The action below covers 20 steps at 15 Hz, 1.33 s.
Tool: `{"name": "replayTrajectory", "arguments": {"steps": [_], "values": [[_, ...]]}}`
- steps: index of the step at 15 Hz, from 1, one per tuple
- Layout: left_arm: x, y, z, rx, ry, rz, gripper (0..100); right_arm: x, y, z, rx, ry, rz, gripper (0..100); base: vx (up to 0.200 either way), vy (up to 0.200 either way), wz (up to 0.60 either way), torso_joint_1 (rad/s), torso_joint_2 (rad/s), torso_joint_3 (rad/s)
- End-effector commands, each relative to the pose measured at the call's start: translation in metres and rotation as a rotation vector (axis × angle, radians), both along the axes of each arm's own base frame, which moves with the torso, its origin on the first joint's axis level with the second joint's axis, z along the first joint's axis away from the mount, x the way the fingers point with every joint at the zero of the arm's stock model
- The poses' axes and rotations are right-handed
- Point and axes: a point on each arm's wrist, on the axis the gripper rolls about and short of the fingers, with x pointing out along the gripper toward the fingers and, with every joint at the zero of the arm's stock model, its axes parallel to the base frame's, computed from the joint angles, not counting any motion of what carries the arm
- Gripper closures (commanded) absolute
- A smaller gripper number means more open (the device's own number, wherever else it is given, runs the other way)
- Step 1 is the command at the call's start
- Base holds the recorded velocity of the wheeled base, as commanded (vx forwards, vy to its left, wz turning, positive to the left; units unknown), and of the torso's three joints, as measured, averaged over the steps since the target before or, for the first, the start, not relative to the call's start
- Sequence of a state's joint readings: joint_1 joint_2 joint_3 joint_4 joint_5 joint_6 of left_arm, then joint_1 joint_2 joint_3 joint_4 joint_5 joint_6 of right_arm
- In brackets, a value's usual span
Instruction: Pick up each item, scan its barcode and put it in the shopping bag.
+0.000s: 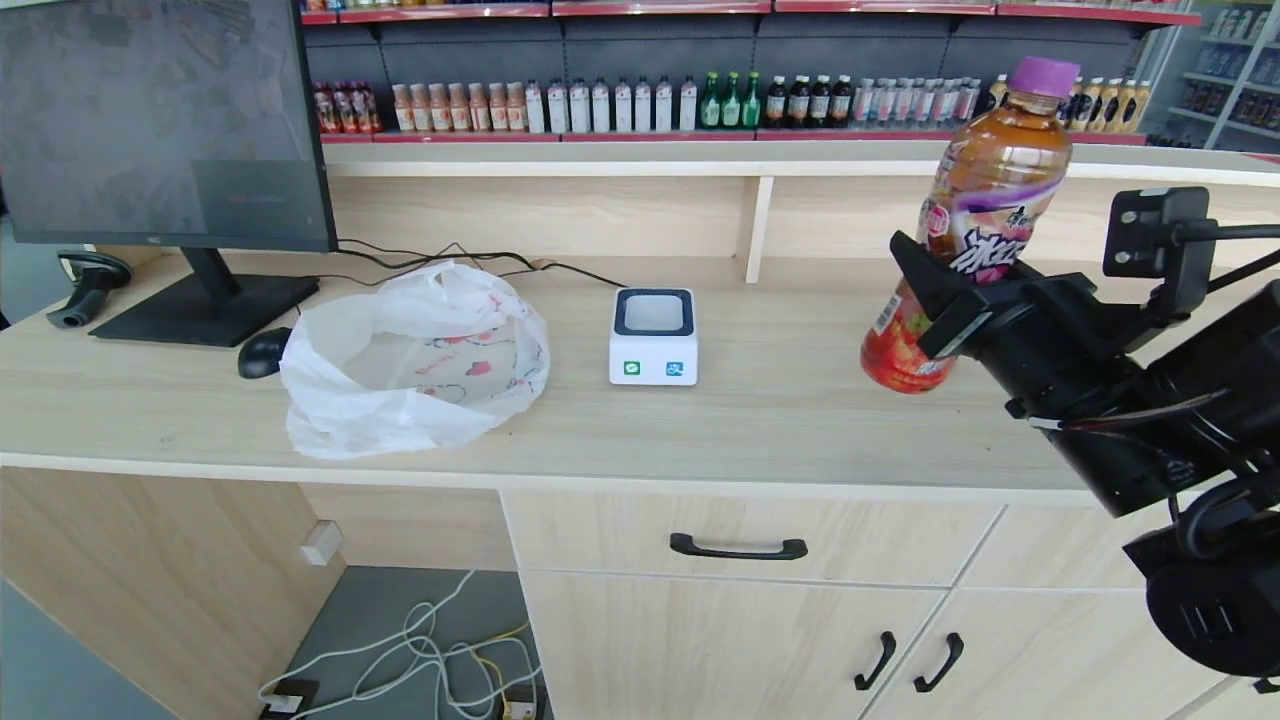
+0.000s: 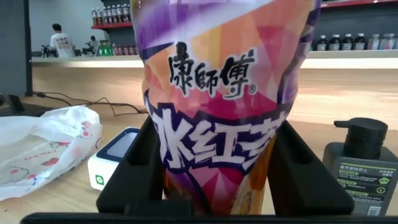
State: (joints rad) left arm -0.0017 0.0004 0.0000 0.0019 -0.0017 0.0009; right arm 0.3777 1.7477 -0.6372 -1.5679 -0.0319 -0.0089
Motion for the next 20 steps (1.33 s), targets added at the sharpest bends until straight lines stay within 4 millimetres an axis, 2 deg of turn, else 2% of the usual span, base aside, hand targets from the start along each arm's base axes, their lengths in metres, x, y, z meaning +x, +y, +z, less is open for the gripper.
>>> {"name": "replayTrajectory", "arguments": {"steps": [1,4,10,20], "values": [[0.0,0.0,0.0,-0.001,-0.001,0.0,0,0.0,-0.008,0.001,0.001,-0.004,-0.025,100,0.0,0.2,0.0,-0.002,-0.01,0.002],[0.0,0.0,0.0,-0.002,-0.001,0.002,0,0.002,-0.017,0.002,0.003,-0.008,-0.059,100,0.0,0.2,0.0,0.017,0.01,0.001],[0.0,0.0,0.0,-0.002,-0.001,0.0,0,0.002,-0.019,0.003,0.005,-0.009,-0.066,100,0.0,0.2,0.0,0.003,0.0,0.004],[0.0,0.0,0.0,0.001,-0.001,0.0,0,0.004,-0.019,0.001,0.009,0.0,-0.063,100,0.0,0.0,0.0,0.0,0.0,0.0]]}}
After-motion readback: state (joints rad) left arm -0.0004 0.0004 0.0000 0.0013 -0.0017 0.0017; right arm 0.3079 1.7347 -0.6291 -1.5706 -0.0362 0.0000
